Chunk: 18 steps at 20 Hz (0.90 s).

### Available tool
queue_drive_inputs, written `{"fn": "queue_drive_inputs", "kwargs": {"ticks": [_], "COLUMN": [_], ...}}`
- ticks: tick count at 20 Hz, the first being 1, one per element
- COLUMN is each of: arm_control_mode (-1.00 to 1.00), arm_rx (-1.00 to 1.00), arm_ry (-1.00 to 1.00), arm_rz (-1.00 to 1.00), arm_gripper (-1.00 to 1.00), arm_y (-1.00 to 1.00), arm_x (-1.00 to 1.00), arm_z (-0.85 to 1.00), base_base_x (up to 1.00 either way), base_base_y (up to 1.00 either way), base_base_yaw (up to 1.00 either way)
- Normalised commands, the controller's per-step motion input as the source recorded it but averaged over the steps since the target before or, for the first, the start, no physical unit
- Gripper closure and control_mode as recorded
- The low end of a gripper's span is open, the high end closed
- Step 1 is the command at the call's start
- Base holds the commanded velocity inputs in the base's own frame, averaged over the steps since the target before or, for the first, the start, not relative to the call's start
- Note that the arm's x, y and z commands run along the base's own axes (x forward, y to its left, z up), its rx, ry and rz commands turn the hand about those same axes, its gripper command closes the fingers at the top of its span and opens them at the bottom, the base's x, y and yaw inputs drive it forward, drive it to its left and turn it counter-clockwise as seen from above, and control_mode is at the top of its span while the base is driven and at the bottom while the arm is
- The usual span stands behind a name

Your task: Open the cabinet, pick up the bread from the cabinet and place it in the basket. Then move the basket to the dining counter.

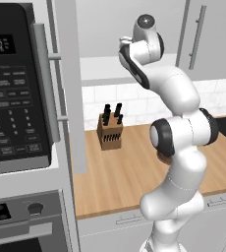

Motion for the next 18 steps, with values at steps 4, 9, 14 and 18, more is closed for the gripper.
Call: {"fn": "queue_drive_inputs", "kwargs": {"ticks": [4,9,14,18], "arm_control_mode": [-1.00,-1.00,-1.00,-1.00], "arm_rx": [0.00,0.00,0.00,0.00], "arm_ry": [0.04,0.00,0.00,0.00], "arm_rz": [0.04,0.06,0.05,0.04], "arm_gripper": [-1.00,-1.00,-1.00,-1.00], "arm_y": [0.00,-0.01,0.00,0.00], "arm_x": [0.03,0.00,0.05,0.37], "arm_z": [-0.14,-0.10,-0.26,-0.18], "base_base_x": [0.00,0.00,0.00,0.00], "base_base_y": [0.00,0.00,0.00,0.00], "base_base_yaw": [0.00,0.00,0.00,0.00]}}
